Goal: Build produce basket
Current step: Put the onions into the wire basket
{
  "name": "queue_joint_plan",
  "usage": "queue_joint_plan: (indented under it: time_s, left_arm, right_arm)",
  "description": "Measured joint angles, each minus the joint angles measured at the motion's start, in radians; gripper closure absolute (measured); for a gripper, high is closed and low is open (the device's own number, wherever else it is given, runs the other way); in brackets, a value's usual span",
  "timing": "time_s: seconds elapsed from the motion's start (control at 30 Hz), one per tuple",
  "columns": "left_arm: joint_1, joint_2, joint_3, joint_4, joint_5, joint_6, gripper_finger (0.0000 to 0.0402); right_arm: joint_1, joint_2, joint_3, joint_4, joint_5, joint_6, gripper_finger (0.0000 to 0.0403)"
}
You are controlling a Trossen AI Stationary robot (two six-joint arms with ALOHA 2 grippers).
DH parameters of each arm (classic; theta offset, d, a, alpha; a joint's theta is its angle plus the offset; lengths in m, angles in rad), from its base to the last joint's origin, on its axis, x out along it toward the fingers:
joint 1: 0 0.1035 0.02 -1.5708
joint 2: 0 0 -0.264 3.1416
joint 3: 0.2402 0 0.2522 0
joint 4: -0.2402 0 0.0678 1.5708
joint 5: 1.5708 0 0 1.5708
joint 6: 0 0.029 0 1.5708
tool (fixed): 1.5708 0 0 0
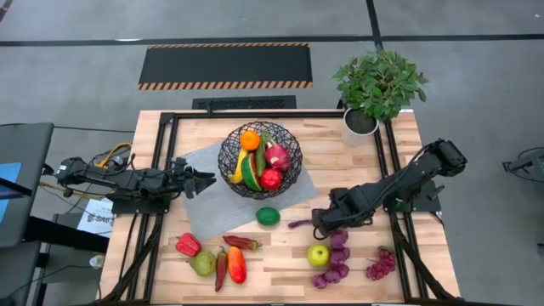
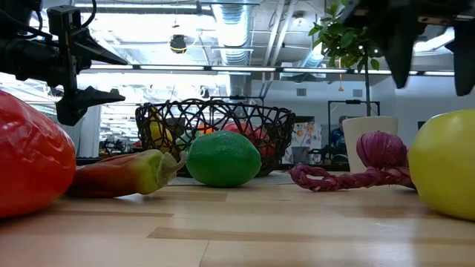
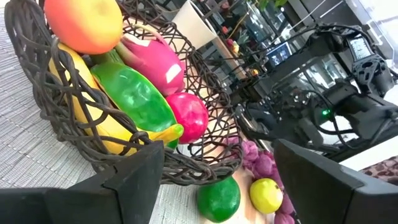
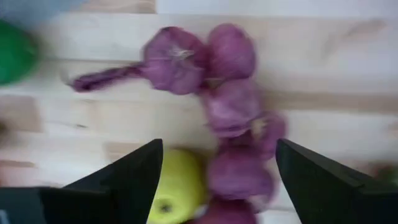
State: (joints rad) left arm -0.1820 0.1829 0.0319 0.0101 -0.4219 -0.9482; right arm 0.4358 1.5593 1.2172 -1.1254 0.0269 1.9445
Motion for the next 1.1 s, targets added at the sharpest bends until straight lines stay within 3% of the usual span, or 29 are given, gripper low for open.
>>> queue_joint_plan:
  time_s: [0.1, 0.27, 0.57, 0.73, 0.9, 1.1]
  left_arm:
    - [0.000, 0.000, 0.000, 0.000, -0.001, 0.000, 0.0113]
    - [0.000, 0.000, 0.000, 0.000, -0.003, -0.006, 0.0113]
    - [0.000, 0.000, 0.000, 0.001, -0.049, -0.074, 0.0113]
    - [0.000, 0.000, 0.000, 0.002, -0.084, -0.077, 0.0113]
    - [0.000, 0.000, 0.000, 0.003, -0.115, -0.116, 0.0113]
    - [0.000, 0.000, 0.000, 0.003, -0.113, -0.159, 0.0113]
  right_arm:
    - [-0.009, 0.000, -0.042, -0.001, 0.000, -0.125, 0.0073]
    - [-0.013, 0.000, -0.154, 0.139, -0.002, -0.250, 0.0078]
    - [-0.035, 0.001, -0.388, 0.446, -0.038, -0.335, 0.0087]
    - [-0.057, -0.001, -0.437, 0.491, -0.055, -0.383, 0.0142]
    - [-0.082, -0.003, -0.448, 0.487, -0.058, -0.474, 0.0237]
    - [-0.117, -0.013, -0.440, 0.459, -0.056, -0.620, 0.0239]
